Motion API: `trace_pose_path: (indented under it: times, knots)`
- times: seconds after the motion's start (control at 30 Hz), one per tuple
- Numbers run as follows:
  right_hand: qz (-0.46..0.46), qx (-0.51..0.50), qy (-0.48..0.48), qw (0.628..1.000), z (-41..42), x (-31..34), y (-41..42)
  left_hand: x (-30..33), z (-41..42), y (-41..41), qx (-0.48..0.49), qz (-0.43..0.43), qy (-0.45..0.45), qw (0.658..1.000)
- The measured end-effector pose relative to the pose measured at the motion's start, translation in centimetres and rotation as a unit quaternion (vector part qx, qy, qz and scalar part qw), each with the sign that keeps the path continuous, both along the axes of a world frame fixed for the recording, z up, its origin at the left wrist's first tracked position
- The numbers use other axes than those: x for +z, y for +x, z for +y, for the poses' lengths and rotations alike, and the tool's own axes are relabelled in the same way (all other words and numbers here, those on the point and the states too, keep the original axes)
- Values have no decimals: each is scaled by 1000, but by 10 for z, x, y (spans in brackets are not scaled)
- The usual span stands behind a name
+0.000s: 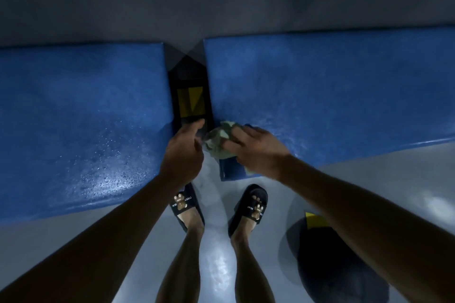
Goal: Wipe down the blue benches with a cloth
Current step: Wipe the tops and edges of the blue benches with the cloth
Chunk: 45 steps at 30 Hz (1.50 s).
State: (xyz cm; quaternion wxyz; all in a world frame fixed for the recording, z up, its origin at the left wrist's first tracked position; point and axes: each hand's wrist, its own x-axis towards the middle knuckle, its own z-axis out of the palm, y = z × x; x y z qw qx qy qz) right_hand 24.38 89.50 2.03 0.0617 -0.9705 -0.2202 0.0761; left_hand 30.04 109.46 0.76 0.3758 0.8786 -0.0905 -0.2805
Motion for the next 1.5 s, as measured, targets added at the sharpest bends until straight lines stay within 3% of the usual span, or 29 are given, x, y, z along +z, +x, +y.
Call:
trace_pose_path:
  times: [0.07,0.17,0.23,0.3,0.47,0.67,0.77,0.9,1.0,1.17,1.4,1.5]
  knots:
    - [-5,-6,-32,999,-16,1,26,0,0,6,-4,2,1,1000]
    - [21,-168,-33,985,-21,0,64,3,3,16,-15,-10,-32,999]
    - [38,-308,-1,951,-8,-2,75,4,5,22,-27,-21,-49,998]
    - [28,-372,23,928,12,-3,69,4,4,27,-34,-14,-54,998]
    - [30,-174,38,984,25,0,7,4,1,35,-37,-6,-56,998]
    - [14,-94,16,995,-5,-9,34,3,1,38,-27,-11,-41,999]
    - [0,-148,15,989,-11,-7,96,1,2,45,-11,3,2,1000]
    - [22,-288,35,957,-24,-2,155,8,2,47,1,3,-25,1000]
    - [-3,-353,90,931,-54,2,151,12,-1,47,30,5,-44,999]
    - [-35,-464,61,883,-104,4,131,12,-10,42,71,8,-58,996]
    - [-39,-474,17,880,-43,-13,154,11,-7,38,91,-2,-83,992]
    - [-62,-394,33,917,-38,-13,148,8,-7,40,111,0,-75,991]
